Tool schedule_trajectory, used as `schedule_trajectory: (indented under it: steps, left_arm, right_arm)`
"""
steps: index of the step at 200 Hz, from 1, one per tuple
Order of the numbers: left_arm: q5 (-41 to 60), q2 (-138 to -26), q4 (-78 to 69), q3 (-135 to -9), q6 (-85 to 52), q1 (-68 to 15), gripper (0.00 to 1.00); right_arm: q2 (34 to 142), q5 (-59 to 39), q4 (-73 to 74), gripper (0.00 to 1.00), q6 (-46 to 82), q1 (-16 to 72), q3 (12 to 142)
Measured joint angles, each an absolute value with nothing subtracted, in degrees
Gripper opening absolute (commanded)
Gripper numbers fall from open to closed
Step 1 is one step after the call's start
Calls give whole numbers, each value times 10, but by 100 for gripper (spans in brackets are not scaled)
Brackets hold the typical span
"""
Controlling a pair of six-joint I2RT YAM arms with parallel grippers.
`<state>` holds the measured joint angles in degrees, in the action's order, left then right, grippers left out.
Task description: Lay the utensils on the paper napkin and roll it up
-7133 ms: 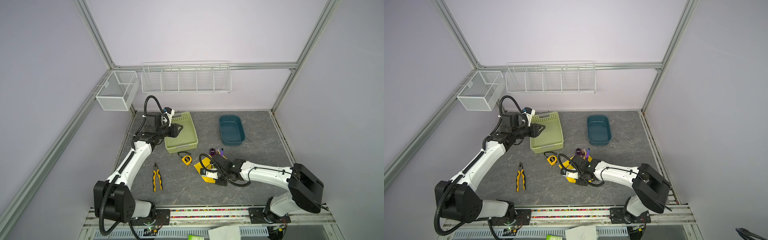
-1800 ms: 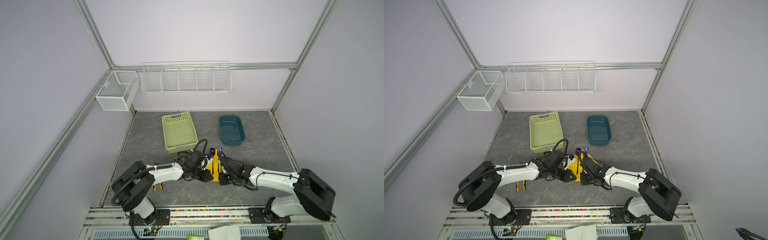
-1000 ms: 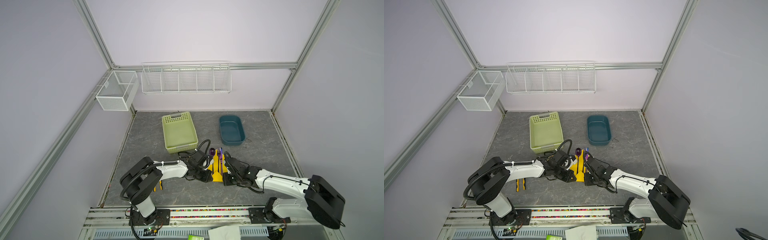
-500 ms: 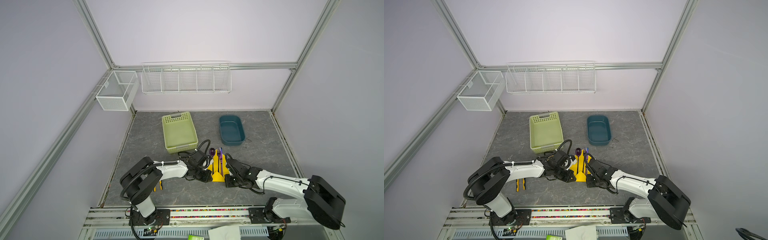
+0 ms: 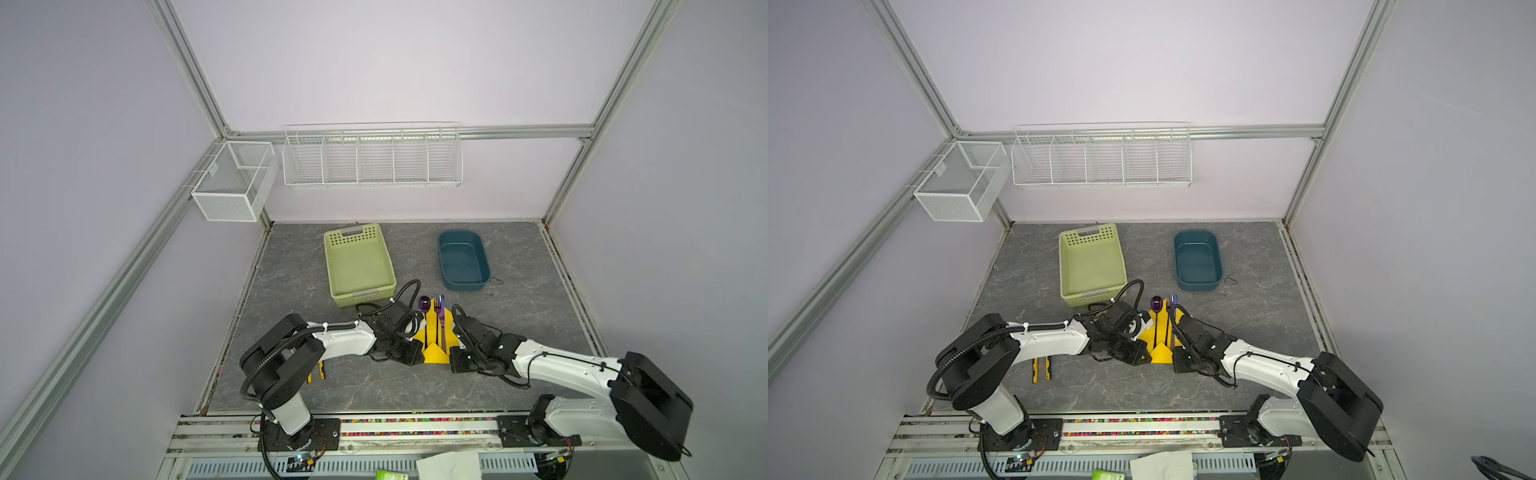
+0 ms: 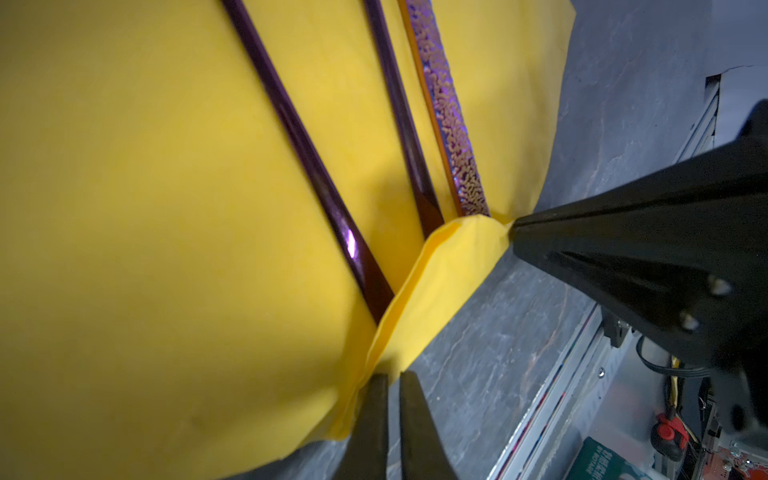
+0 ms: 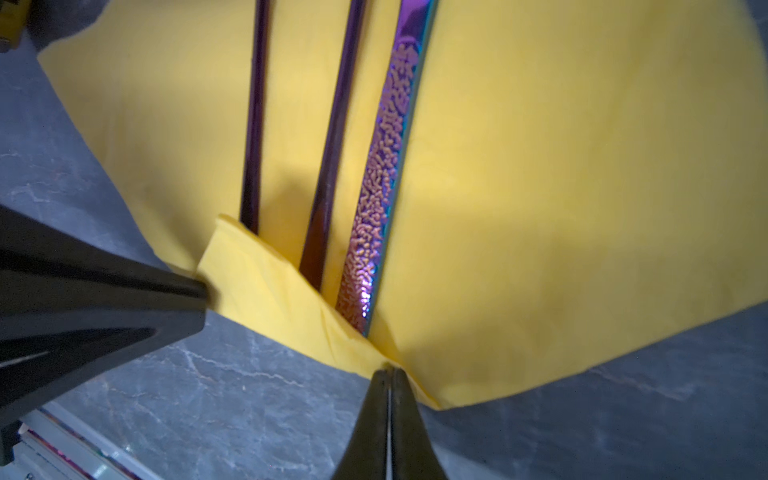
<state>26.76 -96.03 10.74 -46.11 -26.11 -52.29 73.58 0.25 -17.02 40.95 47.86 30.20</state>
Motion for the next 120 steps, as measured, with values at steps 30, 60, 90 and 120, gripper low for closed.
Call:
schedule_trajectory:
  steps: [30, 60, 90, 120]
  left_arm:
    - [269, -959, 117, -474, -261, -523, 12]
    - [275, -954, 117, -502, -261, -523, 12]
    - [288, -955, 111, -521, -261, -523, 12]
    - [293, -969, 105, -531, -263, -523, 11]
  right_arm:
    - [750, 1, -164, 8, 410, 477, 309]
    - [754, -1, -160, 8, 410, 476, 311]
    - [756, -2, -160, 9, 410, 476, 313]
    - [756, -3, -160, 11, 412, 476, 314]
